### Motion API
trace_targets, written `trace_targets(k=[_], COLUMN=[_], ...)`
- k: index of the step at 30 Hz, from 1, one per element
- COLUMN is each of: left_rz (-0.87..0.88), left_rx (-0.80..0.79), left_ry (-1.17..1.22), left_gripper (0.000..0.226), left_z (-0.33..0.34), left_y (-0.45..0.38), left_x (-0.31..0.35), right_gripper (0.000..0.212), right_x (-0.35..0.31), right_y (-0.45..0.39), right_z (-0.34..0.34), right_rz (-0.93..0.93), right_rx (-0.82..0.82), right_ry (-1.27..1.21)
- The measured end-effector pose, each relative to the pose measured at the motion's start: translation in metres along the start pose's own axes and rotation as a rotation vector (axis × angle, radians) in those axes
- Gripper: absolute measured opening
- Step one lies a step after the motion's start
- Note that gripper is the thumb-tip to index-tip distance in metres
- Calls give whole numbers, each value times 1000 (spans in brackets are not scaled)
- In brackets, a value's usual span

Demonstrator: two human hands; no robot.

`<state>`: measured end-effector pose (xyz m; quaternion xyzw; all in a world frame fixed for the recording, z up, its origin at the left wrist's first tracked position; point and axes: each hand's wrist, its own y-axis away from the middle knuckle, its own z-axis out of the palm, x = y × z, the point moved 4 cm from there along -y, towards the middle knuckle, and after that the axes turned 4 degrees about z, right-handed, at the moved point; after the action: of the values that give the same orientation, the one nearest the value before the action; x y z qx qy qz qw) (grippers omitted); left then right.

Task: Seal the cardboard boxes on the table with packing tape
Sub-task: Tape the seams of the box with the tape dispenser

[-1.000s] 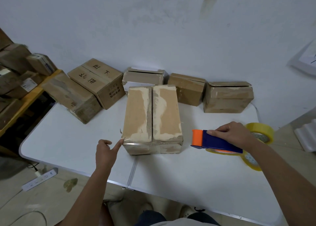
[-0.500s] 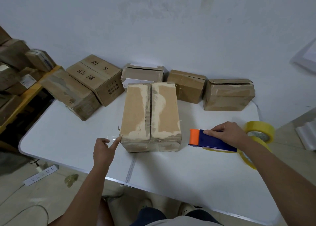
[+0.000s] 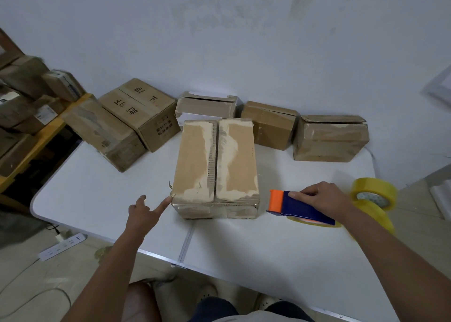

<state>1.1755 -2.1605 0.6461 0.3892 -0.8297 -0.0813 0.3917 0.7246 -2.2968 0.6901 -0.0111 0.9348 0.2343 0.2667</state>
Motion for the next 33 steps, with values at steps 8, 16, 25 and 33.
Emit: trace_targets(k=[8,16,25,33], left_rz=[1216,1230,1325,1264], left_rx=[-52,-334,-399,-387], left_ry=[-520,-774,-775,-794], left_gripper=[52,59,52,56], left_z=[55,89,151,173], left_y=[58,48,67,48], left_x=[69,63,163,157], right_gripper=[51,48,48,29], right_x=[-1,1,4,14], right_y=[-1,2,0,7], right_z=[1,-2,0,-11], right_rz=[11,20,12,6], right_rx=[0,-12,-30,-92], right_ry=[8,-19,-58,-131])
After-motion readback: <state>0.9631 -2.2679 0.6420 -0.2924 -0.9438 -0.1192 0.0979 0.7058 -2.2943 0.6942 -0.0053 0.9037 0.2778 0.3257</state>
